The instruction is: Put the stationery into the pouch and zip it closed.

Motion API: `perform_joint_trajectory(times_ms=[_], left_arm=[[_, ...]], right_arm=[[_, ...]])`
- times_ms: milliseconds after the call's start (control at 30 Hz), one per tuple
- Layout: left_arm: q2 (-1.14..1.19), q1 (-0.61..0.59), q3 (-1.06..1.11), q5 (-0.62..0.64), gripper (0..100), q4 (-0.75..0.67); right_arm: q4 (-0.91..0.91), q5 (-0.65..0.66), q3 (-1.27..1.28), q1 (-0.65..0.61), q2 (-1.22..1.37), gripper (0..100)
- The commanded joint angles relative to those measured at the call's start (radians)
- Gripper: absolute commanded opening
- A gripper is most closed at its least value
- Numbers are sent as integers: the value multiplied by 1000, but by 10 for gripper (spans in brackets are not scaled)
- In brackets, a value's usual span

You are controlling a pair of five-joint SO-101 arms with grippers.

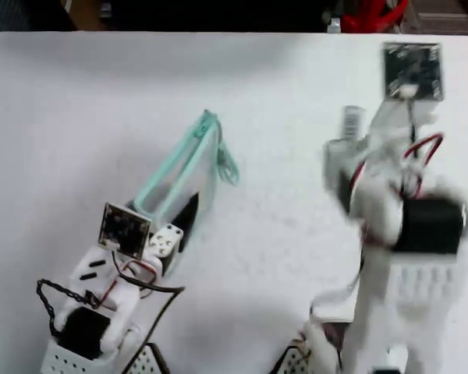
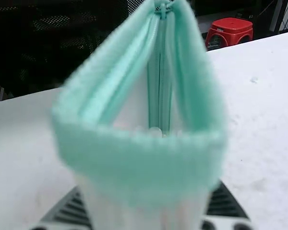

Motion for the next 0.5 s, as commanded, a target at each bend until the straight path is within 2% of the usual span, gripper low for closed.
perform_joint_trajectory(times_ms=[0,200,467], left_arm=[[2,27,6,6,186,6],[2,35,-38,11,229,64],[2,-1,-69,11,229,92]], right_arm=[[-113,3,-38,-237,-99,18],[-387,12,8,-590,-64,18],[-489,11,44,-673,140,18]])
